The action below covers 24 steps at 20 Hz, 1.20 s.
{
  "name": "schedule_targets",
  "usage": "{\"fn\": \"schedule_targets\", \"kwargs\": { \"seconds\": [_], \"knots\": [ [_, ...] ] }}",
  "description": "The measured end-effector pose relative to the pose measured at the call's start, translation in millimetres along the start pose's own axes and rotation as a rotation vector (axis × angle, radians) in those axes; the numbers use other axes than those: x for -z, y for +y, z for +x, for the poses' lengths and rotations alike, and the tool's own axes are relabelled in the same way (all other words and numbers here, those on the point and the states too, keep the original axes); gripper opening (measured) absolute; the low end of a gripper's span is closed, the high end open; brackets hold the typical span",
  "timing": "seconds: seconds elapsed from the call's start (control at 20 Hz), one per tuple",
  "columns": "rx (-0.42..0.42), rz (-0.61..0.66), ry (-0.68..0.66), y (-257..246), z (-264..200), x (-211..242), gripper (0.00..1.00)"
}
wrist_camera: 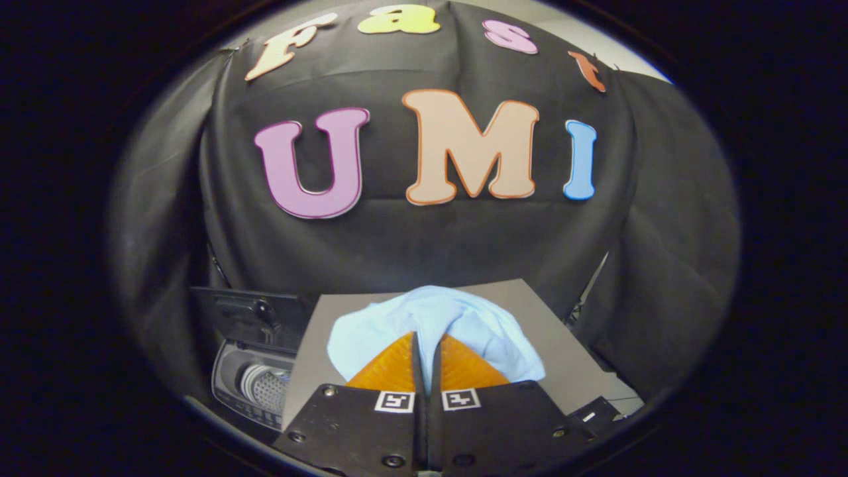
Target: Put the clothes into the washing machine and then close the washing machine lid.
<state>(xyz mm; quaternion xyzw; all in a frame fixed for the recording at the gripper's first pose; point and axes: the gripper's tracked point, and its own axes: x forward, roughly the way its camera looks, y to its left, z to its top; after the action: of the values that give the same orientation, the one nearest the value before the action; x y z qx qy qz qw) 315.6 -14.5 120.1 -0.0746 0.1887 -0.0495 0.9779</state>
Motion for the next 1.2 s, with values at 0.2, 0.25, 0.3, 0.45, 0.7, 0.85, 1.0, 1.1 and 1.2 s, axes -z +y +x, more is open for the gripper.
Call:
{"fn": "schedule_targets", "kwargs": {
  "seconds": [0.2, 0.25, 0.3, 0.45, 0.7, 0.85, 1.0, 1.1, 1.2],
  "knots": [
    [-0.115, 0.021, -0.075, 63.0, -24.0, -27.2, 0.01],
    [-0.139, 0.012, -0.084, 78.5, -26.8, -29.7, 0.01],
    [-0.156, 0.006, -0.094, 92.2, -29.1, -33.5, 0.01],
    [-0.236, 0.031, -0.108, 142.0, -34.5, -34.6, 0.01],
    [-0.359, 0.104, -0.108, 218.7, -29.4, -24.1, 0.01],
    [-0.399, 0.139, -0.120, 255.2, -21.0, -12.7, 0.01],
    [-0.428, 0.171, -0.148, 282.9, -10.2, -1.9, 0.01],
    [-0.431, 0.240, -0.178, 296.5, -4.1, 7.1, 0.01],
    [-0.428, 0.275, -0.213, 303.6, 2.4, 17.4, 0.01]
  ]
}}
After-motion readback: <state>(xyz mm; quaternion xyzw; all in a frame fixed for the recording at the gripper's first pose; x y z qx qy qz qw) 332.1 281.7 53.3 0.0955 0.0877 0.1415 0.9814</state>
